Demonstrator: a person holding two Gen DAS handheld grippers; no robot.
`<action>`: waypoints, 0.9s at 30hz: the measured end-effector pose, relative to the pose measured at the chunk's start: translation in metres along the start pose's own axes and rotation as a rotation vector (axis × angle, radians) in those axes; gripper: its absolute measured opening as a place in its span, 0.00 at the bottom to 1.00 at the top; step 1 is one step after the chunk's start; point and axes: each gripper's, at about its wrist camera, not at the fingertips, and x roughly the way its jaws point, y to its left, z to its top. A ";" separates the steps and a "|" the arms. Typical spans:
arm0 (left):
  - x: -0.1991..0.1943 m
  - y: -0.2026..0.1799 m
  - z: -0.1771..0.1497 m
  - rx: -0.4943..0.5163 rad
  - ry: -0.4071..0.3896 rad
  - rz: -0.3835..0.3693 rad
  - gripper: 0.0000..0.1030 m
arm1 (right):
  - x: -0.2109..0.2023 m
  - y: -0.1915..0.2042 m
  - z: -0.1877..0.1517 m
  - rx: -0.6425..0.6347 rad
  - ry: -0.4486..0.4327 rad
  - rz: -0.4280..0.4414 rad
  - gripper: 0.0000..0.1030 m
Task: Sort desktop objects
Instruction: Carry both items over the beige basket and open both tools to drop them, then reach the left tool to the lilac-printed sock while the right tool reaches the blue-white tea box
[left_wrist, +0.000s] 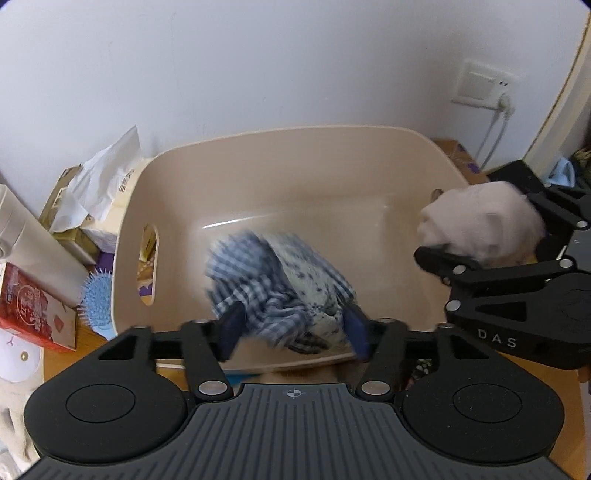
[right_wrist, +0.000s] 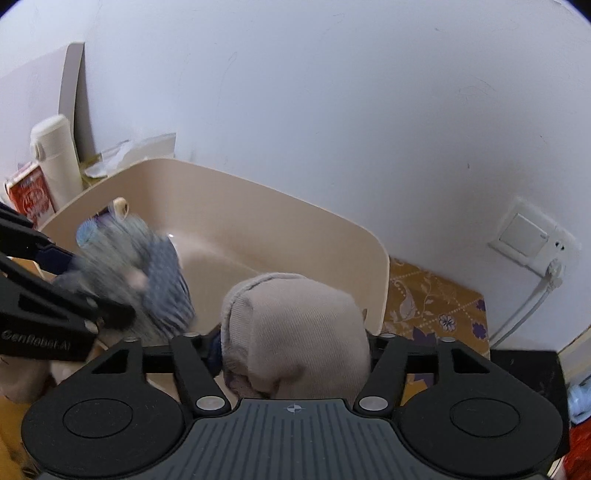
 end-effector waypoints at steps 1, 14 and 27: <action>-0.004 0.001 -0.001 0.002 -0.007 0.004 0.63 | 0.000 -0.003 0.001 0.009 0.002 0.000 0.70; -0.056 0.023 -0.011 -0.022 -0.098 0.014 0.79 | -0.041 -0.003 -0.006 0.077 -0.069 -0.036 1.00; -0.070 0.057 -0.055 -0.050 -0.041 0.053 0.82 | -0.077 0.001 -0.046 0.085 -0.047 -0.074 1.00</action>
